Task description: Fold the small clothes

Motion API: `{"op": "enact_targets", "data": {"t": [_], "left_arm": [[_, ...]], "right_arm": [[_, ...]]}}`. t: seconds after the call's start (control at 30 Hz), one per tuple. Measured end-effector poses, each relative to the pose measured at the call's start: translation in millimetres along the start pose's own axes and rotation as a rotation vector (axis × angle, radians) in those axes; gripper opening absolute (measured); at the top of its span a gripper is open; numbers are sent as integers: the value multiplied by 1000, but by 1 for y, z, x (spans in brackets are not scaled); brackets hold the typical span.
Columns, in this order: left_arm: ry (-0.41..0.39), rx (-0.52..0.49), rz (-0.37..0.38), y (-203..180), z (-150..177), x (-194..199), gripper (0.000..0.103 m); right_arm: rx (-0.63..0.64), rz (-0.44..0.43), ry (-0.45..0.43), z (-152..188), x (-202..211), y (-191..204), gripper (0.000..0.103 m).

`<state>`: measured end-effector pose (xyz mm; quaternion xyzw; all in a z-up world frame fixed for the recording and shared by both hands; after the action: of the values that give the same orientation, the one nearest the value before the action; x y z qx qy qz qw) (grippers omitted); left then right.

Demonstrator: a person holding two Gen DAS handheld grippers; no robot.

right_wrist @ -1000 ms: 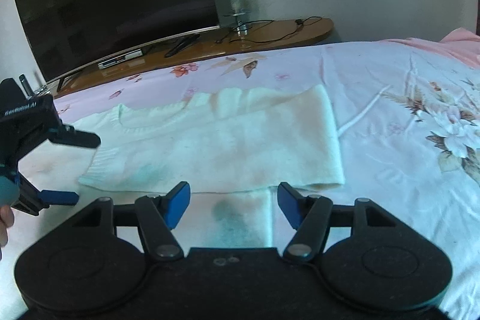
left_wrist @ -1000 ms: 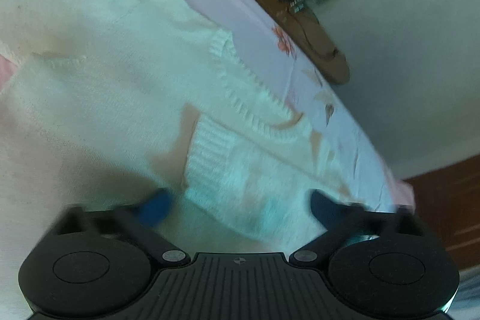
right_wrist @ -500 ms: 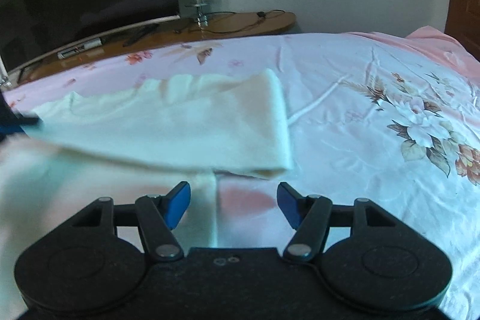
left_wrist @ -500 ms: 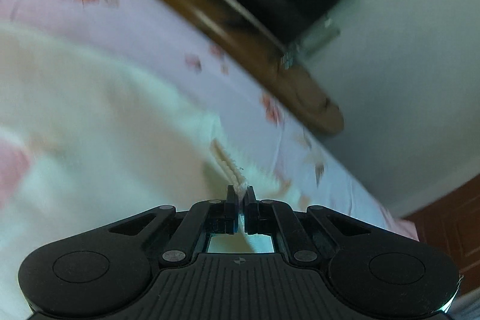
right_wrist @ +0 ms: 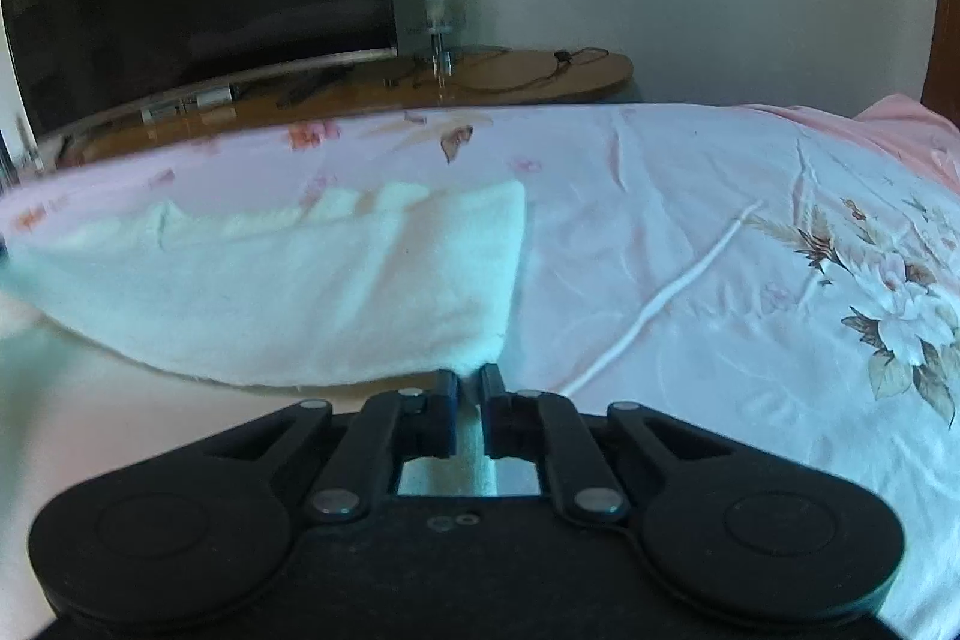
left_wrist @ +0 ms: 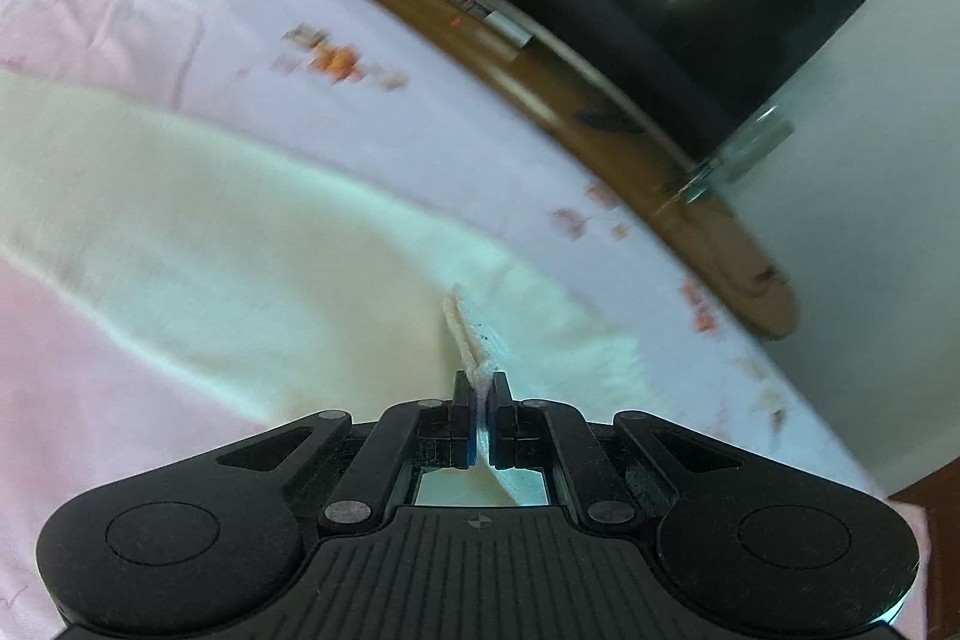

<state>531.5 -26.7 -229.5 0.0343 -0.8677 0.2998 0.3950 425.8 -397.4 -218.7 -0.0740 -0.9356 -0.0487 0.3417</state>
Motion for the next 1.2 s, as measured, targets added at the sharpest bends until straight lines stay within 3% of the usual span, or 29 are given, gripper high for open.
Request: {"op": "enact_targets", "data": {"t": [0.1, 0.3, 0.33, 0.4, 0.5, 0.73, 0.93, 0.97, 1.03, 1.07, 1.2], "left_arm": [[23, 3, -32, 12, 12, -10, 3], [30, -60, -74, 14, 21, 2, 4], [17, -70, -78, 13, 18, 9, 4], [-19, -70, -88, 16, 13, 24, 4], [-64, -93, -77, 12, 2, 39, 4], [-29, -174, -26, -25, 12, 20, 4], [29, -227, -92, -22, 30, -21, 3], [15, -221, -79, -19, 29, -23, 3], [17, -213, -77, -19, 29, -23, 3], [18, -215, -81, -19, 29, -22, 3], [13, -252, -109, -25, 33, -21, 3]], "right_arm": [[-48, 30, 73, 12, -11, -18, 4], [-50, 33, 89, 12, -3, -25, 2], [-73, 14, 90, 11, 1, -28, 4], [-108, -10, 59, 5, 12, -31, 20], [-104, -34, 37, -15, 7, -32, 22], [-131, -84, 81, -52, -54, -22, 29], [-137, -64, 107, -61, -94, -20, 39], [-137, -66, 105, -62, -97, -21, 39], [-133, -83, 100, -63, -99, -20, 26], [-131, -93, 97, -64, -99, -19, 10], [-100, -33, 62, -61, -101, -28, 7]]}}
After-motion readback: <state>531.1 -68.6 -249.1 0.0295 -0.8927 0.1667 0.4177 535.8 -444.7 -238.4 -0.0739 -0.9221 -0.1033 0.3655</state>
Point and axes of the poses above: each gripper's, at about its wrist camera, not at the fingertips, and x roughly against the way its jaws point, y to its left, z to its underside, the point moved 8 cm from there along -x, roughly the way its jaws point, and after that the axes turned 2 degrees about y, right-handed, at the moved point
